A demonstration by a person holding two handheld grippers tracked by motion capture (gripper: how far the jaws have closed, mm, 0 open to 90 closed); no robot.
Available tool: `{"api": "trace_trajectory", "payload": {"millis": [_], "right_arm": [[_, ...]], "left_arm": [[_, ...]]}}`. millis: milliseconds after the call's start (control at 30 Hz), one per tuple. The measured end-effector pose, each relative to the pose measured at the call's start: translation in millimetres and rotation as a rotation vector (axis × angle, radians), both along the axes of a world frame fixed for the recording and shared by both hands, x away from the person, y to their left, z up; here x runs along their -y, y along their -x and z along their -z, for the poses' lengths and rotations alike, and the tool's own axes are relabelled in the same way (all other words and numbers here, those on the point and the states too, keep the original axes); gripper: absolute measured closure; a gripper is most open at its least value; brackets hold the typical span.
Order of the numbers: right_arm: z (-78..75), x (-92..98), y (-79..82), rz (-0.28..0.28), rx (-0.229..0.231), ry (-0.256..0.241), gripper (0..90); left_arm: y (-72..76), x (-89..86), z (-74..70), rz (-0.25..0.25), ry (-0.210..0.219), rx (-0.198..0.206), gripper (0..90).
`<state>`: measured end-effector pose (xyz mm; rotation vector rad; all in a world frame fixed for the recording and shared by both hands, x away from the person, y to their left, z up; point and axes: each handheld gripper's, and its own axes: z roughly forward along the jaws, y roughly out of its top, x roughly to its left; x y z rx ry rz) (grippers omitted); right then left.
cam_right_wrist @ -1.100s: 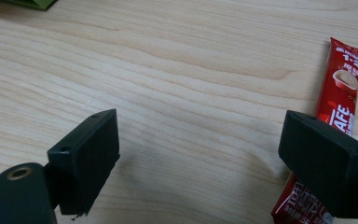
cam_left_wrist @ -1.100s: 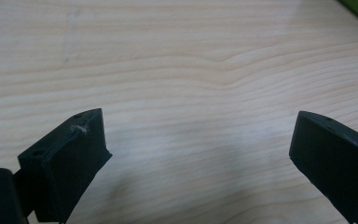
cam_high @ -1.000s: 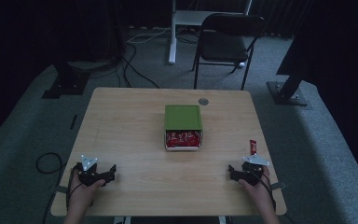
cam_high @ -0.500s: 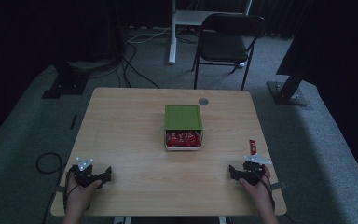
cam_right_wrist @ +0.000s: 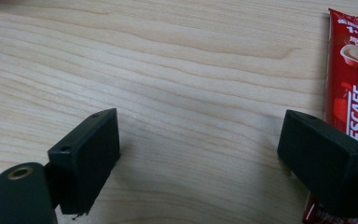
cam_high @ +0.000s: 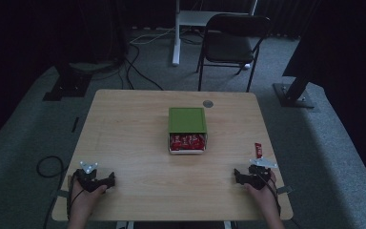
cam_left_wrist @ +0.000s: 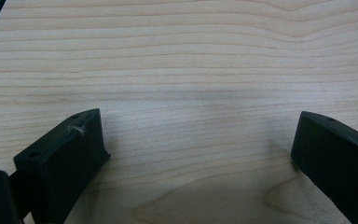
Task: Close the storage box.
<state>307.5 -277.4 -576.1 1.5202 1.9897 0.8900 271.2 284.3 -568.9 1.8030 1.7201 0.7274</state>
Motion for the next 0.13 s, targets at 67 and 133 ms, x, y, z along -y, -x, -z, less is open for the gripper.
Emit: {"api": "trace_trajectory", "payload": {"millis": [67, 133], "right_arm": [[0.0, 0.0, 0.0, 0.000, 0.000, 0.000, 12.1], [0.0, 0.0, 0.0, 0.000, 0.000, 0.000, 12.1]], "left_arm": [[0.0, 0.0, 0.0, 0.000, 0.000, 0.000, 3.3], [0.0, 0.1, 0.1, 0.000, 0.000, 0.001, 3.3]]}}
